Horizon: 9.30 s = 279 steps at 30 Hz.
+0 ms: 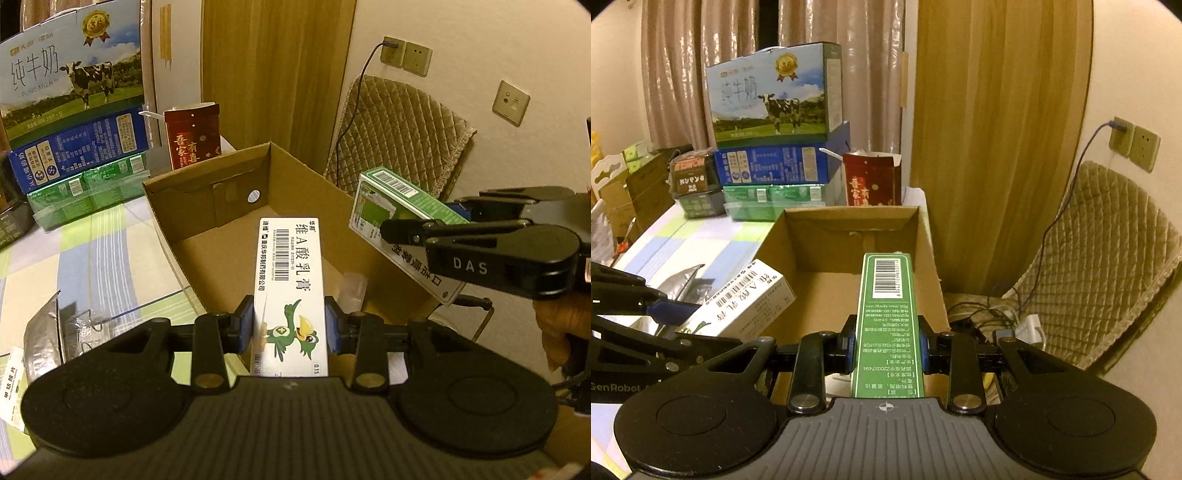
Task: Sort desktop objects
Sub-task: 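Carry both boxes into the cardboard box and open both tools, then withdraw both tools from the cardboard box back over the table, then close the right tool on the red candy packet, then move the left tool toward the black cable beside the spoon while the right tool holds the packet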
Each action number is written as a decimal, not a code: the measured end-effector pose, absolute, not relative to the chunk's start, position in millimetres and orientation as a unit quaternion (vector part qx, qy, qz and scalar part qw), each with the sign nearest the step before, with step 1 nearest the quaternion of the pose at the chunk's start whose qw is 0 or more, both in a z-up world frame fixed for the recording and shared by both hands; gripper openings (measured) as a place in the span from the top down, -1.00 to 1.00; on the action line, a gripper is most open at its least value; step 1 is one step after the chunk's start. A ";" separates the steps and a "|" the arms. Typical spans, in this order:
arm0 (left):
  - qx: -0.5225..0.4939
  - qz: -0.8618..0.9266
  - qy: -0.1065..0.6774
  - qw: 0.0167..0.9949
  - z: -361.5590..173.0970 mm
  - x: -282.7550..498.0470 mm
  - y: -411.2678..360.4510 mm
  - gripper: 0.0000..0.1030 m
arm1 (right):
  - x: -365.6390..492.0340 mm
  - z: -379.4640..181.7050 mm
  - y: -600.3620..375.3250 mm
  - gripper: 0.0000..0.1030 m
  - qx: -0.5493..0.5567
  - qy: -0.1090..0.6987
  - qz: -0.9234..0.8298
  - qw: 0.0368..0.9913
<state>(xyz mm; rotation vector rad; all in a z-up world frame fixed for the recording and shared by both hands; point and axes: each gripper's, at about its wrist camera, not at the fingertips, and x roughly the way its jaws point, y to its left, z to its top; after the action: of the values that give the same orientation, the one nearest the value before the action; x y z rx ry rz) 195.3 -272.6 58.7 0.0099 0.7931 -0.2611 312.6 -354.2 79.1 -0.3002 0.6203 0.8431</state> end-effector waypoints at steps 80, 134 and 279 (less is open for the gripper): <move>-0.020 0.072 0.332 0.940 80.2 37.9 -105.9 -0.97 | 152.0 91.9 -312.7 -0.96 -0.135 0.281 0.499 0.809; -0.030 0.041 0.413 0.909 -53.6 74.1 19.8 -0.89 | 138.9 -82.2 -164.0 -0.21 -0.132 0.402 0.491 0.761; -0.049 -0.026 0.450 0.891 -84.7 116.8 -44.3 0.61 | 165.2 -78.6 -205.7 0.51 -0.122 0.399 0.459 0.785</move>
<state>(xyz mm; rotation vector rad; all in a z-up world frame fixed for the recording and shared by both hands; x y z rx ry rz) 116.8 -44.3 -84.7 -0.1027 0.9337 -0.0540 165.2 -205.7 -78.6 -0.2634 0.8603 0.9896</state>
